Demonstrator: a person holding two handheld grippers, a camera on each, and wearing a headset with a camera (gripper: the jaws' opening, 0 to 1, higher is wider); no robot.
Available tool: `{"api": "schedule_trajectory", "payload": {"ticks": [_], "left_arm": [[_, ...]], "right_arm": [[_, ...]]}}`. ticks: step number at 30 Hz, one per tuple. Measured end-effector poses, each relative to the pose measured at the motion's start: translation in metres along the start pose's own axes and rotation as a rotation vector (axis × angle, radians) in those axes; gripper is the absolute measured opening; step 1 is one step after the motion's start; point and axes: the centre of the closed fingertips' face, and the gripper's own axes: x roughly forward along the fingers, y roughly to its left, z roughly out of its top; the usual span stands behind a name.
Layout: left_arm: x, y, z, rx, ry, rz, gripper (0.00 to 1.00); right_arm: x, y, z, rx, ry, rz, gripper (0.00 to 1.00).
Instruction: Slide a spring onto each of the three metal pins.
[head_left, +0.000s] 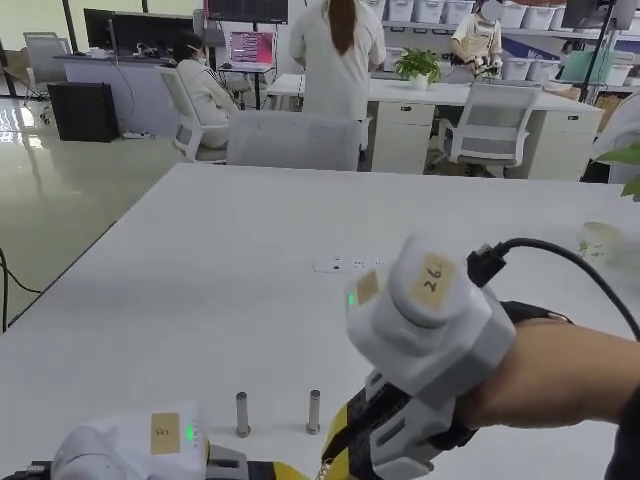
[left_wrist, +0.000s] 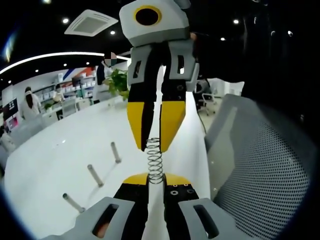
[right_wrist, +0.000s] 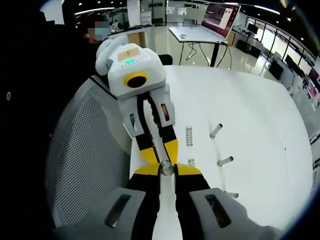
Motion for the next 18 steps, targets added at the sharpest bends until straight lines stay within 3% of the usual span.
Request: {"api": "schedule_trajectory", "payload": {"ticks": [18], "left_arm": [[0.0037, 0.0017, -0.0006, -0.010, -0.004, 0.001, 0.03]], "right_arm": [[0.0059, -0.0024, 0.0051, -0.025, 0.010, -0.003, 0.07]]}}
